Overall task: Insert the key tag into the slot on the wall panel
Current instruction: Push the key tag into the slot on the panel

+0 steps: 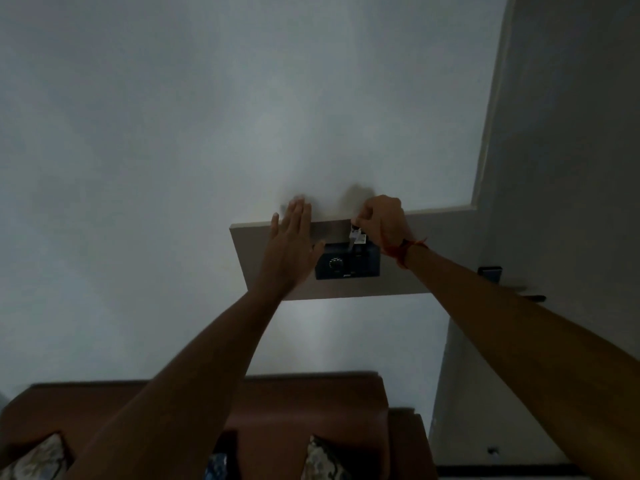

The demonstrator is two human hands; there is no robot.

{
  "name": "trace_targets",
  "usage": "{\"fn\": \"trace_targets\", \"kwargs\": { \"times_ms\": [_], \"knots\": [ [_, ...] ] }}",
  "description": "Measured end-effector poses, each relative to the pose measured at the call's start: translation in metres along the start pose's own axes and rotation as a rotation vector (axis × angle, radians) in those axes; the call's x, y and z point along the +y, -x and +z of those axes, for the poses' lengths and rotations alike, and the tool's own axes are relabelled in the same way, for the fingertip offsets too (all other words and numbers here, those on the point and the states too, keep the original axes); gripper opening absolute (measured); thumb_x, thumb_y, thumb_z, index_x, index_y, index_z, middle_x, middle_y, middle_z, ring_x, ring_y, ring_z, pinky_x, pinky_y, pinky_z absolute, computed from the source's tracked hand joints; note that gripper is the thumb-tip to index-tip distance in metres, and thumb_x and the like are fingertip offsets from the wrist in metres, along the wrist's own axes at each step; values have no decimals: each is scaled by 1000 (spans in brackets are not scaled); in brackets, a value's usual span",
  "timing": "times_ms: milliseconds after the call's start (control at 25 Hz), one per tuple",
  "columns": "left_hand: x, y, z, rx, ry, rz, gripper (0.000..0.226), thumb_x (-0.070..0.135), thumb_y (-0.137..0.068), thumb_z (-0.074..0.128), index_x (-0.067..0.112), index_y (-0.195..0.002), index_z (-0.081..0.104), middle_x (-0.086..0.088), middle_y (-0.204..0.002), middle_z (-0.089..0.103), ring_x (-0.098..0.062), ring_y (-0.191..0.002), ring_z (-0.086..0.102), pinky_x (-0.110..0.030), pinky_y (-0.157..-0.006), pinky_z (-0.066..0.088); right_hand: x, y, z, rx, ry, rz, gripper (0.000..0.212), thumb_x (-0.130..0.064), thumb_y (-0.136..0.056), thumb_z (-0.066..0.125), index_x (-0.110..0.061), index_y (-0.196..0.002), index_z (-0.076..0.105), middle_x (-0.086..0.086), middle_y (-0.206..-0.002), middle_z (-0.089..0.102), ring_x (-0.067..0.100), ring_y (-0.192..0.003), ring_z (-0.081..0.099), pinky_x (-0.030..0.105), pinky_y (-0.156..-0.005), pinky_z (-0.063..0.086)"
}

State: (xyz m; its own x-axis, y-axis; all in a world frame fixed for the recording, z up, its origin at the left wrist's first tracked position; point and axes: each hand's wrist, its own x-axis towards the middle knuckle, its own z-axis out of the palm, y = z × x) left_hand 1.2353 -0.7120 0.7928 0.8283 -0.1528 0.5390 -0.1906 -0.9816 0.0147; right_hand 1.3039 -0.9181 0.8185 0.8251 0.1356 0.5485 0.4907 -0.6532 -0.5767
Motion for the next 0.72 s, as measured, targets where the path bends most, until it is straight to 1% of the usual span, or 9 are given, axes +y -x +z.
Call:
{"fn": "trace_targets", "kwargs": {
  "times_ms": [80, 120, 200, 280, 320, 400, 520, 600, 720],
  "knots": [
    [1, 0, 3, 5, -7, 4, 81, 47, -102, 43, 6, -161, 7, -14, -171, 3, -26, -159, 0, -52, -129, 11, 1, 2, 0, -5, 25, -65, 19, -14, -82, 70, 2, -71, 70, 13, -69, 65, 20, -65, 55, 29, -62, 44],
    [2, 0, 4, 8, -8, 3, 81, 47, -102, 43, 6, -161, 7, -14, -171, 3, -26, -159, 0, -52, -129, 11, 2, 3, -1, -24, 53, -101, 18, -13, -84, 67, 2, -75, 72, 15, -73, 66, 23, -68, 57, 29, -65, 44],
    [2, 0, 7, 15, -6, 3, 81, 46, -102, 44, 7, -161, 7, -14, -171, 3, -26, -159, 0, -53, -129, 12, 5, 4, 0, -106, 147, -167, 17, -7, -88, 62, 4, -85, 74, 22, -87, 68, 31, -79, 63, 30, -70, 48],
    [1, 1, 10, 18, 3, -1, 81, 46, -102, 45, 7, -162, 7, -14, -171, 2, -27, -159, 0, -53, -129, 11, 9, 8, 3, -207, 261, -224, 18, 0, -88, 58, 5, -98, 72, 26, -97, 66, 38, -87, 64, 38, -77, 55],
    [1, 1, 10, 15, 7, -2, 81, 46, -101, 46, 7, -162, 7, -14, -171, 3, -27, -159, 0, -53, -129, 11, 10, 12, 6, -226, 292, -241, 21, 3, -87, 58, 5, -104, 70, 26, -99, 65, 39, -89, 63, 41, -80, 56],
    [0, 2, 13, 15, 9, 1, 81, 45, -101, 47, 7, -162, 8, -13, -171, 3, -27, -159, 1, -52, -129, 11, 10, 17, 10, -204, 305, -236, 27, 4, -85, 59, 2, -110, 68, 26, -102, 63, 39, -93, 61, 40, -82, 53],
    [-2, 3, 15, 19, 16, 1, 80, 44, -101, 47, 7, -162, 9, -13, -171, 5, -26, -159, 2, -51, -129, 10, 8, 22, 15, -161, 346, -218, 31, 0, -84, 62, 0, -114, 66, 24, -105, 62, 40, -95, 59, 44, -83, 53],
    [-3, 4, 17, 25, 25, -1, 80, 44, -100, 47, 7, -161, 10, -13, -171, 5, -26, -159, 2, -51, -129, 10, 8, 27, 17, -136, 356, -218, 36, 0, -83, 62, -1, -119, 64, 22, -107, 61, 38, -98, 57, 44, -84, 52],
    [-4, 5, 19, 27, 22, 2, 80, 44, -100, 47, 7, -161, 11, -13, -171, 6, -27, -159, 3, -52, -129, 12, 6, 35, 18, -65, 375, -265, 41, 2, -79, 65, -4, -119, 61, 18, -111, 59, 33, -99, 53, 42, -78, 52]
  ]
}}
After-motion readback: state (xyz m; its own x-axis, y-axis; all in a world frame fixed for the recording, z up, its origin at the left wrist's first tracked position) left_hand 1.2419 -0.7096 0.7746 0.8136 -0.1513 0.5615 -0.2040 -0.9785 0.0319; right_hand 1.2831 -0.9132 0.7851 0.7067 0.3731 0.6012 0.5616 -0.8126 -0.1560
